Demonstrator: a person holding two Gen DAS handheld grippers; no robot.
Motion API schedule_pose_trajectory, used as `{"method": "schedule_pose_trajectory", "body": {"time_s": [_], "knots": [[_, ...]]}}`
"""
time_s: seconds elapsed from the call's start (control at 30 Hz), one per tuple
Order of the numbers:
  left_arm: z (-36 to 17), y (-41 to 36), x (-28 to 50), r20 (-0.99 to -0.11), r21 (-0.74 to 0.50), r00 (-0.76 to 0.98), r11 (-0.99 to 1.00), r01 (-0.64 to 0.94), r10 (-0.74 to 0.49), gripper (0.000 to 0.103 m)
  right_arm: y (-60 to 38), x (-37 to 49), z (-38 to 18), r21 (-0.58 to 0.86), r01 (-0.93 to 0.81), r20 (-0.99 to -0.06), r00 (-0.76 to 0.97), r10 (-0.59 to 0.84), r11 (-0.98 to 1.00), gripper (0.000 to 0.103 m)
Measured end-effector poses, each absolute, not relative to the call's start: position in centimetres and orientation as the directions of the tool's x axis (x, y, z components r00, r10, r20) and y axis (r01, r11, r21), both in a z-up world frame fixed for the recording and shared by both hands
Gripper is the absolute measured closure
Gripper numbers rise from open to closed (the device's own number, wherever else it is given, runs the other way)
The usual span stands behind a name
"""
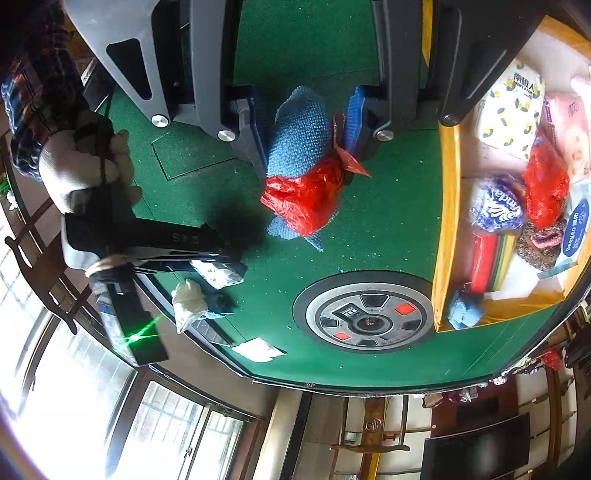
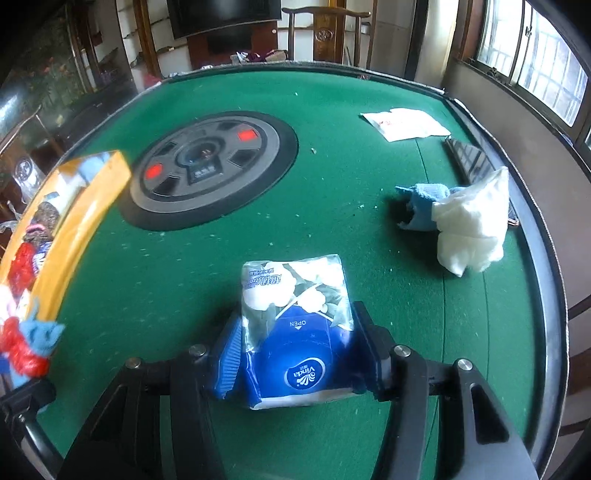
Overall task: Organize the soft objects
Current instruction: 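Grasp the blue-white Vinda tissue pack with the right tool while the left tool holds the knitted item, then carry the knitted item and the Vinda pack over the box with both tools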
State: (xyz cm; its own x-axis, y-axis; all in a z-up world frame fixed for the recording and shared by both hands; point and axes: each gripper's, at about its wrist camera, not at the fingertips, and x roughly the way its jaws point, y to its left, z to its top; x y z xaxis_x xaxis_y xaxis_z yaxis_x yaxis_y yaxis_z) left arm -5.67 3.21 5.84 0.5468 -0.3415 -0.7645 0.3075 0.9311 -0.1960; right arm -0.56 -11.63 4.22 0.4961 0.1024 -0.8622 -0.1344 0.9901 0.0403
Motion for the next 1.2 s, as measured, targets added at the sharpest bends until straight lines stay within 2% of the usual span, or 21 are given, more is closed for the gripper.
{"method": "schedule_pose_trajectory", "body": {"time_s": [0.33, 1.2], "knots": [[7.0, 4.7, -7.0, -0.736, -0.201, 0.578, 0.929, 0.311, -0.353, 0.071, -10.1, -3.1, 7.5, 0.047, -0.156, -0.833, 0.539, 0.125, 0.987, 0.054], [9.2, 7.8, -10.7, -0.681, -0.213, 0.634, 0.928, 0.307, -0.366, 0.071, -5.2, -7.1, 9.5, 0.046, -0.240, -0.810, 0.559, 0.177, 0.970, 0.054]]}}
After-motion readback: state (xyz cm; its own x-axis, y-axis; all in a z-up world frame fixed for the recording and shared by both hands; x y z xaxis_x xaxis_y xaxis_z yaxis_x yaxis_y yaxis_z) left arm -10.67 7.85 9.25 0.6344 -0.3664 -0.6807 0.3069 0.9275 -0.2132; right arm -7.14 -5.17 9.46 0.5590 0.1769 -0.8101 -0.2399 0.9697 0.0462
